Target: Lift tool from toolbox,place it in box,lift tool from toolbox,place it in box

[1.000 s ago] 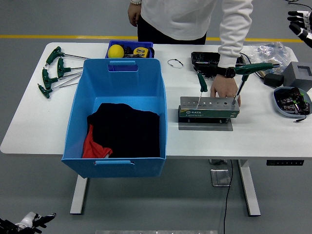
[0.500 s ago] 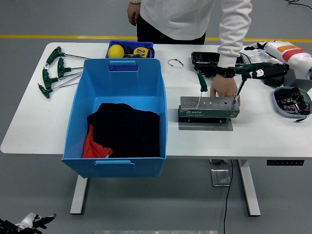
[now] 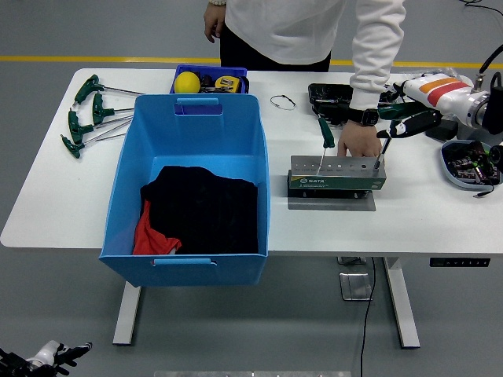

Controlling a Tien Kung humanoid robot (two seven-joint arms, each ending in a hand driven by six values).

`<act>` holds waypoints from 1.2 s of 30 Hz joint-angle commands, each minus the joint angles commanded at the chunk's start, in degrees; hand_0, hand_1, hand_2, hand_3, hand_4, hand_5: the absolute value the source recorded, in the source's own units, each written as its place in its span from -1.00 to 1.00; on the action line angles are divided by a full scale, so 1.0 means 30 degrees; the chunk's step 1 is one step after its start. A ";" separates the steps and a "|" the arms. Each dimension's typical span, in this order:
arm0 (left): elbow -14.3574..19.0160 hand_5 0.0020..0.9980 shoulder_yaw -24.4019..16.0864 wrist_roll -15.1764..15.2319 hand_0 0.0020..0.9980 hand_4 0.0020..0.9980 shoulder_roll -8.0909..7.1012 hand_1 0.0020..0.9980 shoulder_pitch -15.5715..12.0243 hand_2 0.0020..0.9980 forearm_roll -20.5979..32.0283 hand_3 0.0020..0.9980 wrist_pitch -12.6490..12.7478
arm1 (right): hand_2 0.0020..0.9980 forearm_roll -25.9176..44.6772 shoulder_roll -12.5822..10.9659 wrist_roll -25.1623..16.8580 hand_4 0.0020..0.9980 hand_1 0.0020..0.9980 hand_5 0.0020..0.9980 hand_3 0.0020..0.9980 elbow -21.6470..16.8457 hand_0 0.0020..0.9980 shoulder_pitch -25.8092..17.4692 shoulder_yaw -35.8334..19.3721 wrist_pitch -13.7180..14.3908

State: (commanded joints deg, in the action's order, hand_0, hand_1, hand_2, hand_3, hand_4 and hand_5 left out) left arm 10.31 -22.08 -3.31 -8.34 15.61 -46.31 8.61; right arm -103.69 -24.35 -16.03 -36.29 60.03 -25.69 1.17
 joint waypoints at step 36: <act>0.0000 0.39 0.0159 0.0063 0.29 0.39 -0.0007 0.28 0.0257 0.35 0.0229 0.32 0.0095 | -0.54 0.1413 0.0626 0.1249 1.00 -0.53 0.64 -0.38 0.1086 -0.48 0.0185 0.0619 -0.1296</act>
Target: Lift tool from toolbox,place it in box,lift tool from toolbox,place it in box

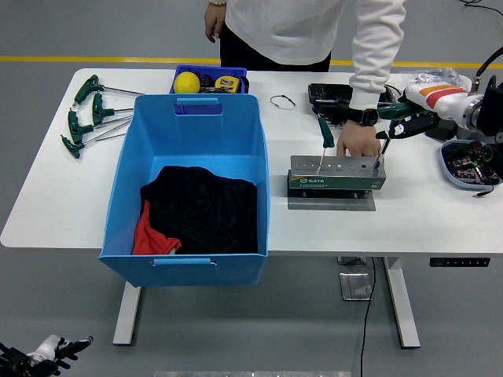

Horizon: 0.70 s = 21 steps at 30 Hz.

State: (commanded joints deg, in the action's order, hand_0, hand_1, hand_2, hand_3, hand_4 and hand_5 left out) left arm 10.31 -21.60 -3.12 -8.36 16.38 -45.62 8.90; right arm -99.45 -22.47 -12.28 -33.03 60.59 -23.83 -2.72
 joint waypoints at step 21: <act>0.0000 0.39 -0.0397 -0.0121 0.29 0.39 0.0024 0.28 0.0122 0.35 -0.0516 0.32 -0.0023 | -0.75 0.0759 0.0248 -0.0179 1.00 -0.76 0.63 -0.65 0.0025 -0.68 -0.0208 -0.0242 0.0958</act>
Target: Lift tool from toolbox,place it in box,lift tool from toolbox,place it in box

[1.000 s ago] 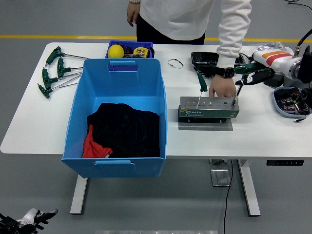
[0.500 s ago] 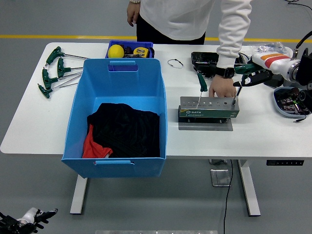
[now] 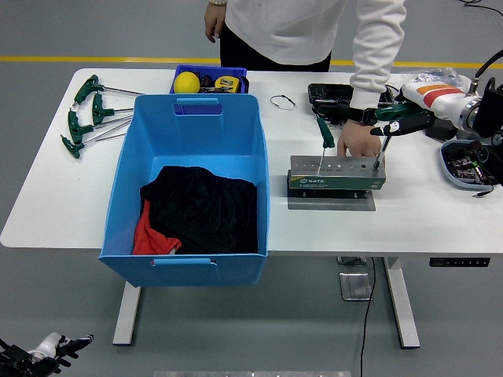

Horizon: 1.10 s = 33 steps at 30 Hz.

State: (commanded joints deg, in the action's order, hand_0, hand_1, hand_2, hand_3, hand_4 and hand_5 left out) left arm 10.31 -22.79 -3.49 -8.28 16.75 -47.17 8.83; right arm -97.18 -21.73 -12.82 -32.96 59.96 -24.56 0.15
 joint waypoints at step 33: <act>0.0000 0.39 -0.0219 -0.0076 0.29 0.39 -0.0054 0.28 -0.0420 0.35 -0.0294 0.32 -0.0084 | -1.00 -0.0183 -0.0514 -0.1241 1.00 -1.00 0.46 -1.00 -0.0923 -1.00 -0.0121 0.0146 0.3783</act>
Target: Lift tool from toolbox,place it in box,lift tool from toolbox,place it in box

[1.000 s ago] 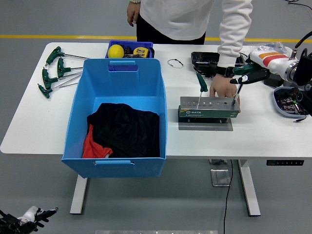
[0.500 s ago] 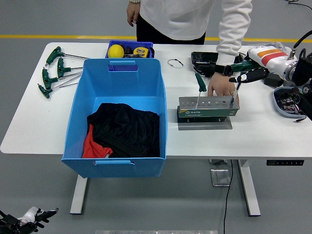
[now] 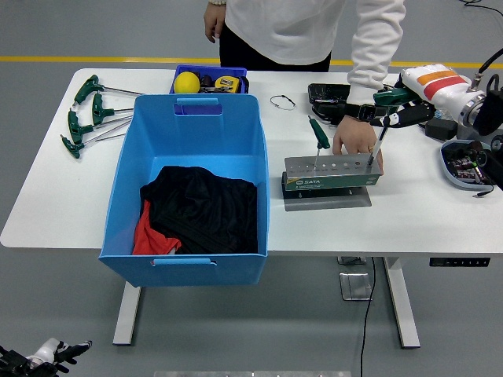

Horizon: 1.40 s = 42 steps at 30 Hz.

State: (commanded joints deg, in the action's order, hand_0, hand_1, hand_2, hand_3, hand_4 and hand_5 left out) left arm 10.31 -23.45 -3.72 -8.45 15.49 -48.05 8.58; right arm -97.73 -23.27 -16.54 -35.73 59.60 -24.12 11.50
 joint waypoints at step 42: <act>0.0000 0.39 -0.1161 -0.0114 0.28 0.39 -0.0104 0.27 -0.0312 0.34 -0.1112 0.31 -0.0096 | -1.00 0.0798 -0.4976 0.1171 0.45 -1.00 0.20 -1.00 -0.9615 -1.00 0.0091 -0.4556 -0.1917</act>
State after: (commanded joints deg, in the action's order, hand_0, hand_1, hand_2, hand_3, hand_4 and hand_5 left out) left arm 10.31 -26.94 -4.06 -8.76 14.55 -51.39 8.29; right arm -95.33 -38.20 -13.03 -64.57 59.88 -37.79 5.75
